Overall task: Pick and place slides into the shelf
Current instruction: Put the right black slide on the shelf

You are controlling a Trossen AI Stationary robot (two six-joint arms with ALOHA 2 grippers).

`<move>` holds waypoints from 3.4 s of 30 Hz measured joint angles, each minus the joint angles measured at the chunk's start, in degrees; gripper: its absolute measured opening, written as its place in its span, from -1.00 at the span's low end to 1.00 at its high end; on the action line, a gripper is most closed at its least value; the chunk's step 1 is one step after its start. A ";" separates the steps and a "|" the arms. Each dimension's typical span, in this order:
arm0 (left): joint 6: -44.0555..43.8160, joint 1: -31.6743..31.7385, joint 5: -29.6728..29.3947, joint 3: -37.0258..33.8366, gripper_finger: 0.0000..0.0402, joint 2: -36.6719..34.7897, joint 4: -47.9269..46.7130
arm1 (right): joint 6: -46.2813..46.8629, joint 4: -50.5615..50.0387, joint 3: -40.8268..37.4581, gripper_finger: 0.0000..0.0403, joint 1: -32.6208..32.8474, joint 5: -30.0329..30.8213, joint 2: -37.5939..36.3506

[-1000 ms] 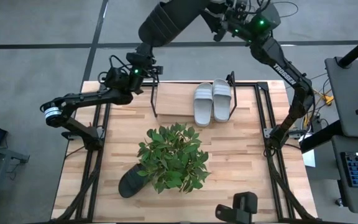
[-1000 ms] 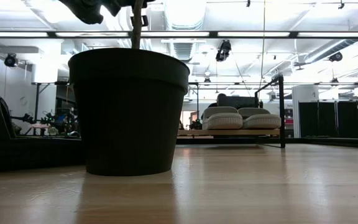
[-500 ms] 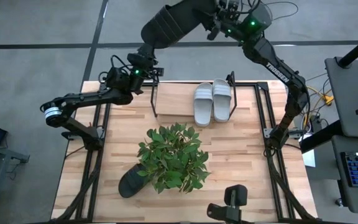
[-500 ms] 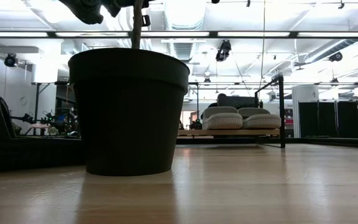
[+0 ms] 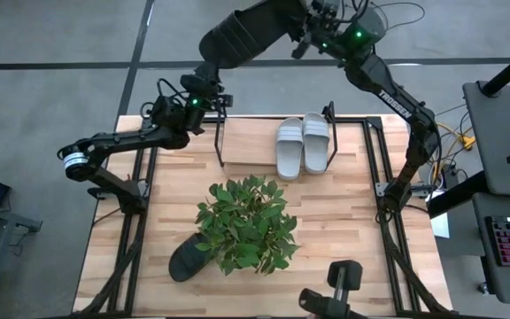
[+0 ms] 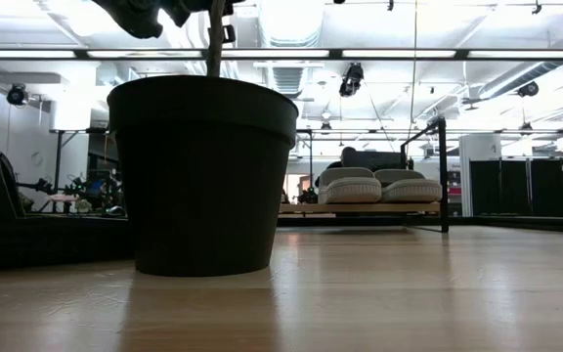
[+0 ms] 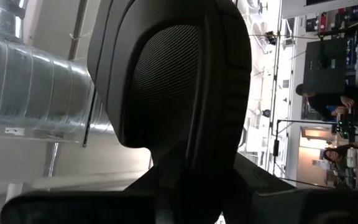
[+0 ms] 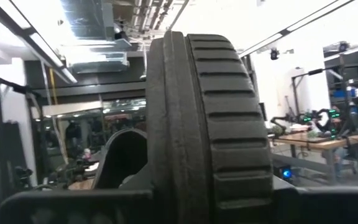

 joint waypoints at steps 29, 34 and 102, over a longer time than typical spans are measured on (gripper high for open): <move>-14.03 0.68 -13.31 0.26 0.05 -9.59 -13.64 | -2.50 -1.95 0.46 -0.73 -2.87 3.47 -1.61; -26.87 0.70 -12.61 -1.57 0.07 -15.93 -23.99 | -3.36 -12.53 2.56 -0.73 -5.67 0.67 -1.88; -65.98 0.63 -6.54 -11.68 0.07 -26.43 -51.25 | -4.99 -54.74 8.29 -0.73 -12.74 -28.77 26.93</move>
